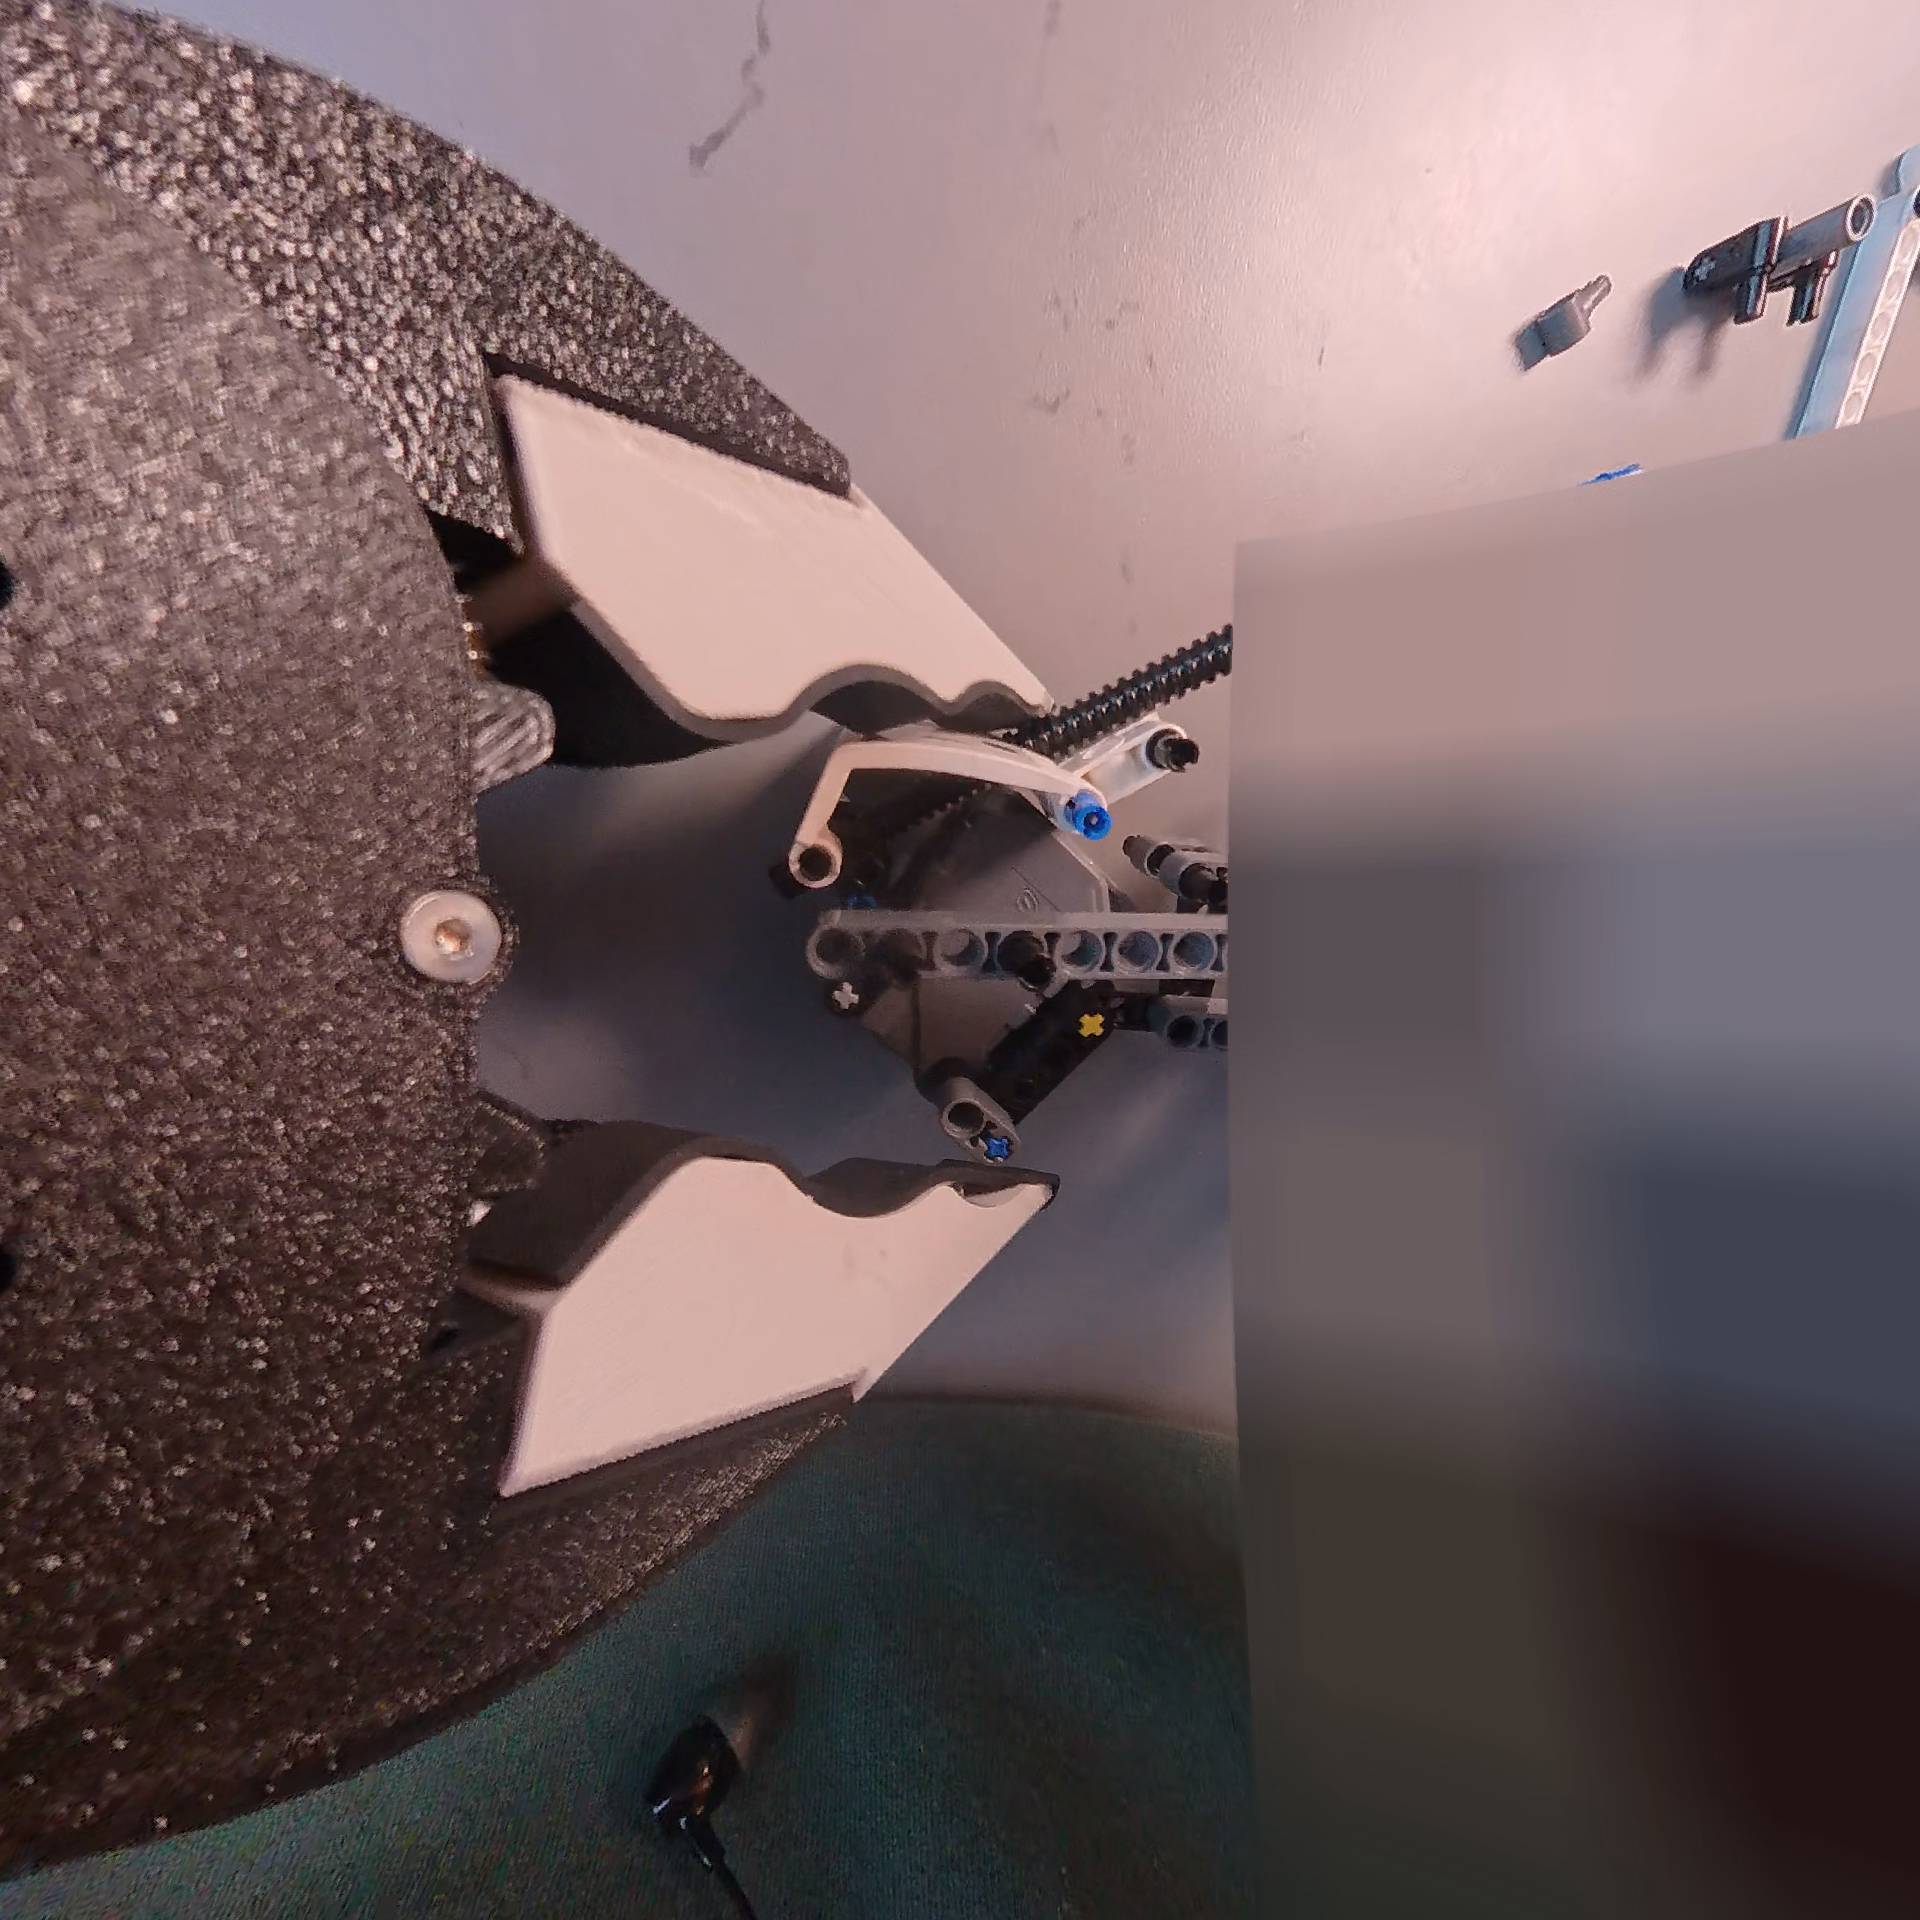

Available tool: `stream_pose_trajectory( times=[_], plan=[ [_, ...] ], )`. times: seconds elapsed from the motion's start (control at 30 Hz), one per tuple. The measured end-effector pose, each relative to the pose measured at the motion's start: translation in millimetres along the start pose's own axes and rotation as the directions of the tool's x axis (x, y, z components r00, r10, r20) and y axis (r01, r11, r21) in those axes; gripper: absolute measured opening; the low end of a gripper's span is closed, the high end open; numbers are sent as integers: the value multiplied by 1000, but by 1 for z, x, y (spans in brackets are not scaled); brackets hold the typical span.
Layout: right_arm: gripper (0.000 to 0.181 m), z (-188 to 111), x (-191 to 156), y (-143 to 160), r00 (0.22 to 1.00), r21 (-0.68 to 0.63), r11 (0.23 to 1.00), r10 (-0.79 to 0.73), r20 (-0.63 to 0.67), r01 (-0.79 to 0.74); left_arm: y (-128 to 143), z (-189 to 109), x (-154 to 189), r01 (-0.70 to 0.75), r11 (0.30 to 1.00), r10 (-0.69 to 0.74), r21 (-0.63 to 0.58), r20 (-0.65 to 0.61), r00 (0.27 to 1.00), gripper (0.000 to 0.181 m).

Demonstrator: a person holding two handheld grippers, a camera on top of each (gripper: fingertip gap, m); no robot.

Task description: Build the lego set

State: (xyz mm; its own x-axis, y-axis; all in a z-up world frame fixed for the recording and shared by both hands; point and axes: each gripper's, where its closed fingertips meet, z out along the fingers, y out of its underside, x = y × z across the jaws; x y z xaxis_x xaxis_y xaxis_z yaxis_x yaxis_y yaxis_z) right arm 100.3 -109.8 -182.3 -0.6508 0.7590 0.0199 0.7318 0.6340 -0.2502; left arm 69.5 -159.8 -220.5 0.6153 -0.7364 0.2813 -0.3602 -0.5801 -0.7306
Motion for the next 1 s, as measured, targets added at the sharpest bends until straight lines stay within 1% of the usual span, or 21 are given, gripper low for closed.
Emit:
stream_pose_trajectory(
  times=[0.07,0.37,0.43,0.63,0.7,0.77,0.83,0.93,1.0],
  plan=[
    [7,0,2,1,1000,-11,1000,1,-12,-1,0,0,0,2,1000,-2,1,2,1000,83],
    [7,3,2,0,1000,-15,1000,24,12,-24,-1,0,0,-5,1000,4,23,9,1000,82],
    [7,5,-1,-2,999,-35,999,4,32,-3,-2,0,1,-16,999,15,28,11,1000,82],
    [7,4,0,2,995,-142,985,-95,33,99,-2,1,2,0,999,0,34,0,1000,82],
    [7,4,-1,1,993,-153,981,-112,39,116,-1,1,2,3,999,-2,35,-13,1000,83],
    [7,2,0,4,995,-143,985,-88,48,94,0,-2,4,-5,999,7,40,-36,999,82],
    [7,-2,7,13,997,-138,987,-78,10,78,-5,-10,5,11,996,-5,86,-64,998,79],
    [7,-14,3,9,1000,-36,999,0,16,0,-17,-24,4,12,989,0,145,-85,996,77],
    [7,-22,4,9,1000,2,1000,8,-16,-8,-27,-32,12,-13,983,39,184,-135,990,66]
  ],
)
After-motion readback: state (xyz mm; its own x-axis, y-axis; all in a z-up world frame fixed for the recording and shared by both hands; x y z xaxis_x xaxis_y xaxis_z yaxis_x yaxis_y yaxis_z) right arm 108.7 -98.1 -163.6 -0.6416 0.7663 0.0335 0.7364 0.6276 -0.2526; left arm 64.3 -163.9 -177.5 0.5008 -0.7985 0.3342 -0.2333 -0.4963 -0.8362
